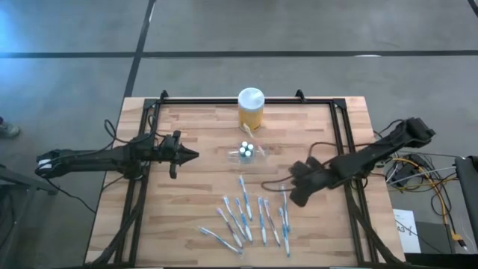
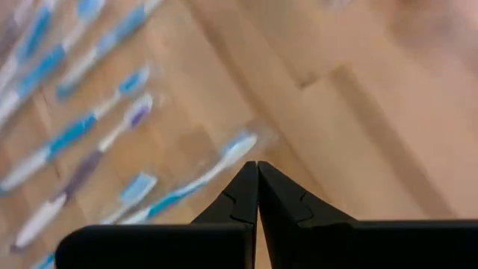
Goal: Pick & Place toothbrushing station
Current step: Put the blue toothbrush into the transparent organizer
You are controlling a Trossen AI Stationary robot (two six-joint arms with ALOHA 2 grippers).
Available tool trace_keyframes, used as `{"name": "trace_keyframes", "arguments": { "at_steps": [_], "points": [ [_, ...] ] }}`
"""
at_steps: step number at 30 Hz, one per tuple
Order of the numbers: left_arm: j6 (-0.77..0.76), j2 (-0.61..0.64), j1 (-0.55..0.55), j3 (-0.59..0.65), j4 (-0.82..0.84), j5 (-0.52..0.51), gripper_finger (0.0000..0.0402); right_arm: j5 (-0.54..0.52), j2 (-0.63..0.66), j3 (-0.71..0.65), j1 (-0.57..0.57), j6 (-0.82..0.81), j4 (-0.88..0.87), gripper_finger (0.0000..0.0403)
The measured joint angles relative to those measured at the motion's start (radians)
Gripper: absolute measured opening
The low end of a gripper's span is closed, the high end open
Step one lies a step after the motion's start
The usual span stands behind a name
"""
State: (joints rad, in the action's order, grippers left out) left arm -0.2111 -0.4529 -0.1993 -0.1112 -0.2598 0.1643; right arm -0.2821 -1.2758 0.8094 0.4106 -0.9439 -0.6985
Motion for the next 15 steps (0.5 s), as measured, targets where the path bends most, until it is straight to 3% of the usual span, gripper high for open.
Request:
{"name": "trace_keyframes", "arguments": {
  "at_steps": [8, 15],
  "points": [
    [-0.005, 0.0, 0.0, 0.0, -0.001, 0.0, 0.003, 0.186, -0.194, 0.022, 0.013, 0.011, 0.101, 0.0022],
    [-0.004, 0.0, 0.0, 0.0, -0.001, 0.0, 0.003, 0.199, -0.234, 0.022, 0.007, -0.024, 0.121, 0.0106]
  ]
}}
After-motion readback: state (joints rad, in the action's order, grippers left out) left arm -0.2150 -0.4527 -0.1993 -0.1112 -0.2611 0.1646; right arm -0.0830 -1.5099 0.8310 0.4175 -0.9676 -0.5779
